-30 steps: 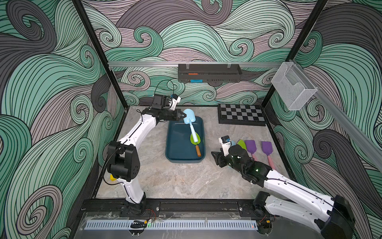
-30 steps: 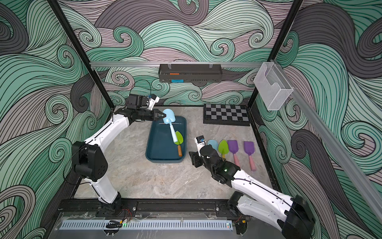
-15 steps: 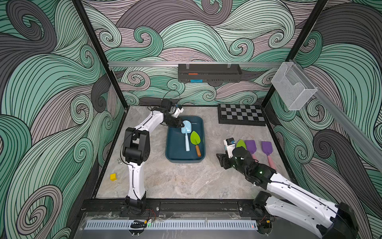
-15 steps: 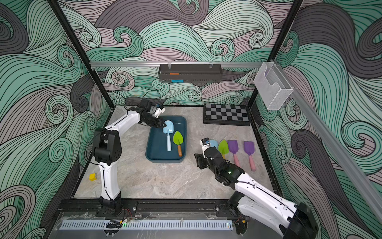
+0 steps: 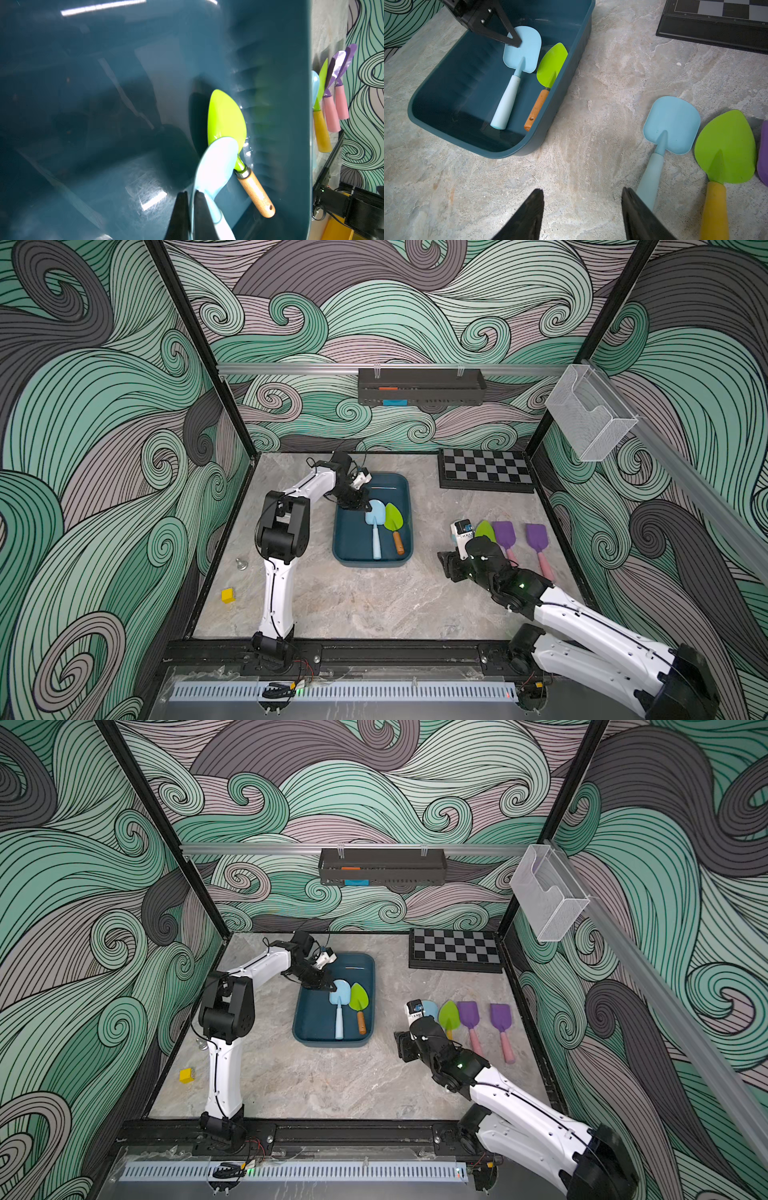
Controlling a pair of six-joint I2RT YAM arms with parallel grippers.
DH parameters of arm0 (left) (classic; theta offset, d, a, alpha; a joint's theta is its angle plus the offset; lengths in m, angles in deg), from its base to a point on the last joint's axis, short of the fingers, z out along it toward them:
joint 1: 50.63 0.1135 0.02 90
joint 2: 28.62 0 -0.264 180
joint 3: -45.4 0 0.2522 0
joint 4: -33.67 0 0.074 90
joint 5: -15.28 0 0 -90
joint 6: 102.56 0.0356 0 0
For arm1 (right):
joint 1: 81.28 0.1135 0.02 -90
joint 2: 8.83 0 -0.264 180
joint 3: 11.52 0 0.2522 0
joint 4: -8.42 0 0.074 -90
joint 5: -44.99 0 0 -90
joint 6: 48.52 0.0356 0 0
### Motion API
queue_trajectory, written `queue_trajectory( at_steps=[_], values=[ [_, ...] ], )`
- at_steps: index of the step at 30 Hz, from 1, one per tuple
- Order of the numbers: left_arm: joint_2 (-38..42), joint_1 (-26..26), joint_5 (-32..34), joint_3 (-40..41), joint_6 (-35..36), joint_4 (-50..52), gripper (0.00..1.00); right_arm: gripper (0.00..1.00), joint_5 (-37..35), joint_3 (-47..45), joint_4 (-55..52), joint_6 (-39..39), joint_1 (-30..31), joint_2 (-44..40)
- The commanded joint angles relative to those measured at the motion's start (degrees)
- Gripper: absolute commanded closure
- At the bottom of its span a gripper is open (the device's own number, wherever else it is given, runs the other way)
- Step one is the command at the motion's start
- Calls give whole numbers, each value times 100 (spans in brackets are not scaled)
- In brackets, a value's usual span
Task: Put the shovel into the storage box
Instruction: Place the shovel in the storage box.
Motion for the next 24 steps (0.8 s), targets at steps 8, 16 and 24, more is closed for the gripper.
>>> queue_trajectory(
  at_steps=[8,16,24],
  values=[
    [-238,-65,360,197,-43,-194,81,37,3,-134,-27,115,-65,2],
    [115,-64,467,-9,-79,-37,65,38,-234,-161,-30,468,-280,239],
    [882,-135,744,-130,-44,221,54,30,-424,-77,-14,1121,-589,1062]
  ],
)
